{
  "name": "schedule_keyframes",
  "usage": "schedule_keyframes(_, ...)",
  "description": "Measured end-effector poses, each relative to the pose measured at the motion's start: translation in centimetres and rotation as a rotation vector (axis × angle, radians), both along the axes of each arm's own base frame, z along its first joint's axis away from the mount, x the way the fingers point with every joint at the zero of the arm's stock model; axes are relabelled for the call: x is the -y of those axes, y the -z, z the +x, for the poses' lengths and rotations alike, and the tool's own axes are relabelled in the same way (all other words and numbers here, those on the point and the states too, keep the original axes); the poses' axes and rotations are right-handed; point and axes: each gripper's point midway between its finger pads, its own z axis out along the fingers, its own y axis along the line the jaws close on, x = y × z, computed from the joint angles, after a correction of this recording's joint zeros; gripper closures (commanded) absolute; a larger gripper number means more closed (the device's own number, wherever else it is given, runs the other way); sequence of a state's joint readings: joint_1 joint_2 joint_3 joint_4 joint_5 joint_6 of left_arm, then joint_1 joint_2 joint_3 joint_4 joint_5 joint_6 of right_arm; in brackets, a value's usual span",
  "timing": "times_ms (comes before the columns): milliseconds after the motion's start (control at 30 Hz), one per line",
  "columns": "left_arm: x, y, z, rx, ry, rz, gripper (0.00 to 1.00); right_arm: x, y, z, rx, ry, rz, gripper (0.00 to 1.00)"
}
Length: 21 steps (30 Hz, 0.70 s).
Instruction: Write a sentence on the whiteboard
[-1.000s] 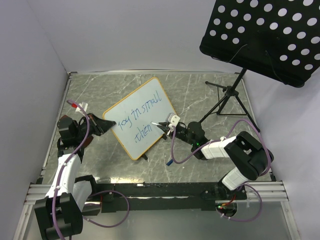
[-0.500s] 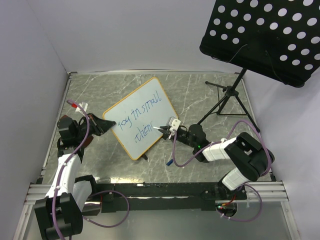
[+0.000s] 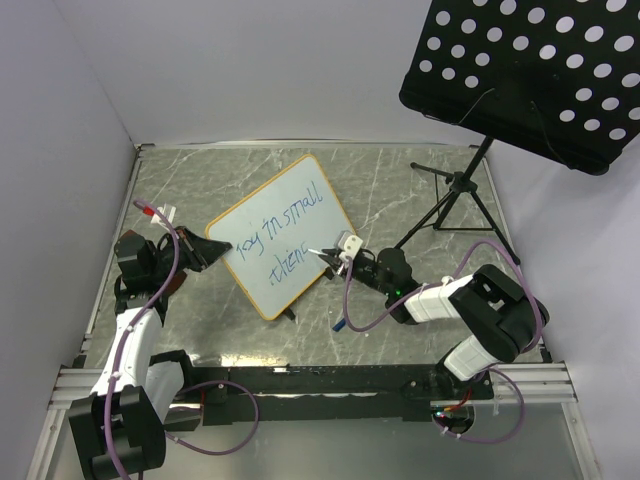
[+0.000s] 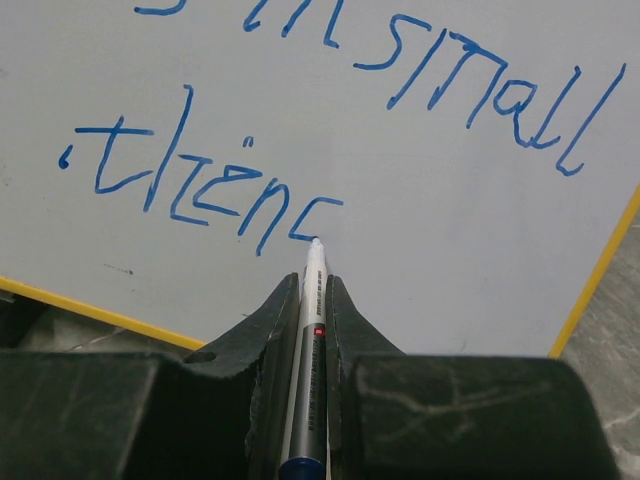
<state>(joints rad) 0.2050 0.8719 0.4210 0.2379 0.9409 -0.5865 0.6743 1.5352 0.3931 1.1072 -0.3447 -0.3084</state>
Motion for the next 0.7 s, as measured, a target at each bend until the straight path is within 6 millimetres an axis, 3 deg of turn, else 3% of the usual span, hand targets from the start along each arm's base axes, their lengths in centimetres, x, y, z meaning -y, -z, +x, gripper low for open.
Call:
schedule_keyframes(367,0.0,0.0,0.0,0.002,0.001,0.001,0.99,-0.6,-2.1,1.4,0.035,0.023,0.034,1.0)
schedule_keyframes(700,0.0,0.0,0.0,0.001,0.001,0.001,0.99,-0.6,-1.6,1.4,0.018,0.023,0.021,1.0)
